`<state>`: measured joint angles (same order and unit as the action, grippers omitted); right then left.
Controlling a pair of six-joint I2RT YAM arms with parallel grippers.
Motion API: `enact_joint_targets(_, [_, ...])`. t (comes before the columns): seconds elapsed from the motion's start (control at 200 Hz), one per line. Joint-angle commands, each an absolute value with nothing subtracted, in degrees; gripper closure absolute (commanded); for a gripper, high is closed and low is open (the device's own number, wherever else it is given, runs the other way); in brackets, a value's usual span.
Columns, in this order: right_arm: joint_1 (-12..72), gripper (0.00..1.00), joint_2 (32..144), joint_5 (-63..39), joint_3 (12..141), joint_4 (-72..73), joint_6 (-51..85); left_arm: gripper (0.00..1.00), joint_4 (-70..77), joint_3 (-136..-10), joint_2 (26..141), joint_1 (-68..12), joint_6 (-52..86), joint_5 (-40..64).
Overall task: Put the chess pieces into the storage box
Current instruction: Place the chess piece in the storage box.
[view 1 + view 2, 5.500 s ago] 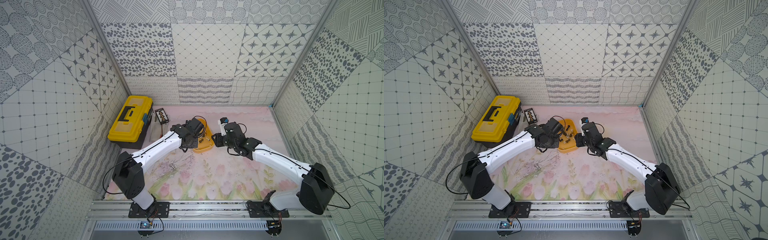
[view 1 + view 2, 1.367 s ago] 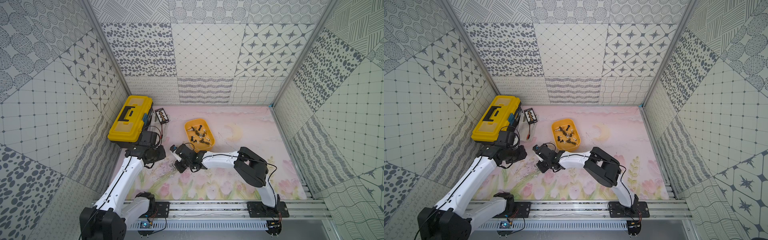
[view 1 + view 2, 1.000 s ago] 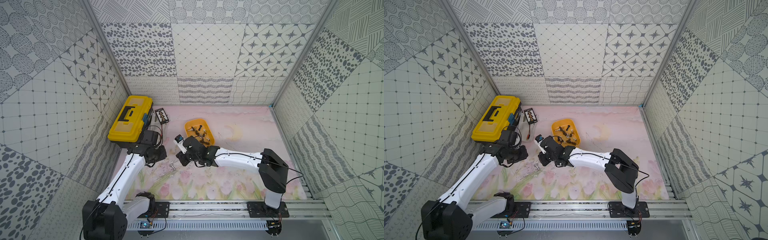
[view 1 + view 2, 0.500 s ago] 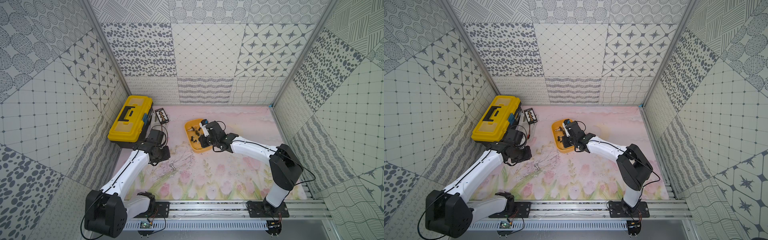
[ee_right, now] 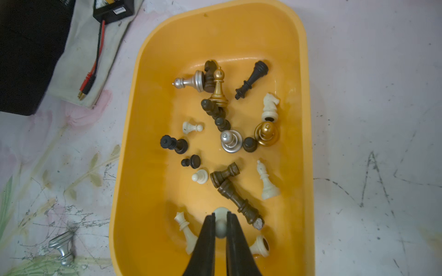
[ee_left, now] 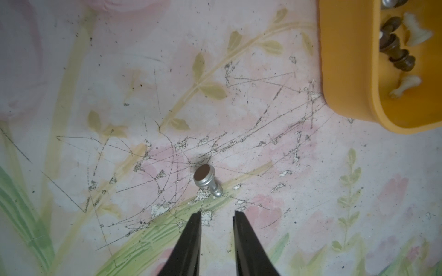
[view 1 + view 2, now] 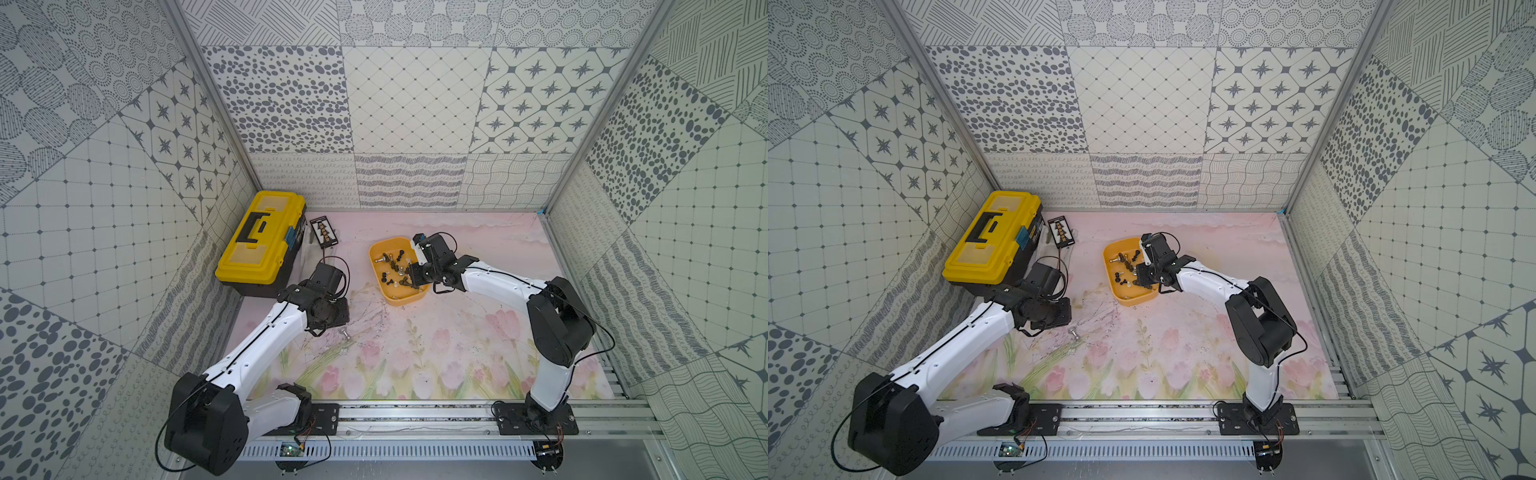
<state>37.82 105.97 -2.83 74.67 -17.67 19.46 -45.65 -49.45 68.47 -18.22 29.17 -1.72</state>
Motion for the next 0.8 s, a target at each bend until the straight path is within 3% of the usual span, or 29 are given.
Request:
enact_joint_targets(0.0, [37.23,0.88,107.25,-1.72,76.80,-18.10,18.16,0.70,-47.29,-47.79,68.25,-20.94,33.46,-5.66])
enact_joint_targets(0.455, [37.12,0.83,112.51,0.09,79.04,-20.79,17.52,0.67,-41.18,-44.18,72.75,-22.05,36.91,-7.50])
enact_joint_targets(0.625, [37.23,0.65,110.92,0.90,78.89,-21.61,17.45,0.67,-39.51,-44.82,74.19,-22.05,36.78,-7.59])
enact_joint_targets(0.795, [38.42,0.63,103.95,0.84,76.84,-21.22,18.31,0.67,-38.85,-44.65,75.32,-22.06,37.08,-6.04])
